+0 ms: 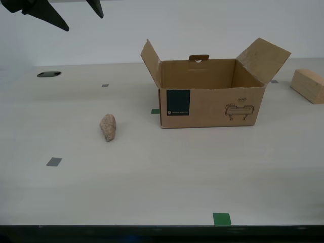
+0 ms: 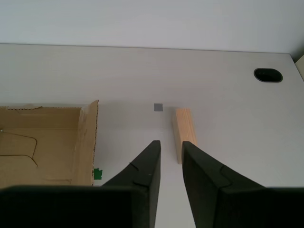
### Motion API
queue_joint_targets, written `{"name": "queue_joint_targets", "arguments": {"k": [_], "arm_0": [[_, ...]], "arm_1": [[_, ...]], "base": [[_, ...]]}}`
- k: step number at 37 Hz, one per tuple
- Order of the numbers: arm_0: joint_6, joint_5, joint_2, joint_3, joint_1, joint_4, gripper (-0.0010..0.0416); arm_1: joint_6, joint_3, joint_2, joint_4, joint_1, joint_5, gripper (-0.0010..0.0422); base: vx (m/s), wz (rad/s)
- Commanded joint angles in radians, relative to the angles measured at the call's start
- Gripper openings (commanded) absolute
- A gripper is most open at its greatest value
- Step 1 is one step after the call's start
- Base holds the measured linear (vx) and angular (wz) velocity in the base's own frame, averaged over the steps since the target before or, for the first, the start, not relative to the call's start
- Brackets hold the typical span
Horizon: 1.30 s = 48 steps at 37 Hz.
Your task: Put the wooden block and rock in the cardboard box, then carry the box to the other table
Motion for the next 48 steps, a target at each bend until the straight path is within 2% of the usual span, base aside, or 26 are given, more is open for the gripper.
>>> {"name": "queue_joint_targets", "arguments": {"k": [1,13,19,24,28,32,39,46,48], "arm_0": [[0.002,0.004,0.000,0.001,0.000,0.003,0.0098],[0.005,0.004,0.000,0.002,0.000,0.002,0.0269],[0.016,0.005,0.000,0.004,0.000,-0.011,0.0355],[0.022,0.005,0.000,0.008,0.000,-0.037,0.0407],[0.022,0.024,0.000,0.008,0.000,-0.040,0.0385],[0.022,0.071,0.000,0.009,0.000,-0.043,0.0378],[0.034,0.075,0.000,0.056,0.000,-0.092,0.0390],[0.056,0.075,0.013,0.168,-0.013,-0.162,0.0390],[0.057,0.075,0.024,0.211,-0.014,-0.205,0.0389]], "arm_1": [[0.001,0.001,0.000,-0.001,-0.001,0.003,0.0389],[0.002,0.001,0.000,0.001,-0.001,0.004,0.0389],[0.050,0.001,0.000,-0.002,-0.001,0.004,0.0389],[0.051,0.001,0.000,-0.006,-0.001,0.004,0.0389],[0.056,0.001,0.000,-0.005,-0.001,0.004,0.0389],[0.045,0.001,0.000,-0.010,-0.001,0.007,0.0389],[0.045,0.001,0.000,-0.010,-0.001,0.015,0.0389],[0.045,0.001,0.000,-0.010,-0.001,0.017,0.0389],[0.045,0.001,0.000,-0.010,-0.001,0.031,0.0389]], "base": [[0.000,0.000],[0.000,0.000],[0.000,0.000],[0.000,0.000],[0.000,0.000],[0.000,0.000],[0.000,0.000],[0.000,0.000],[0.000,0.000]]}}
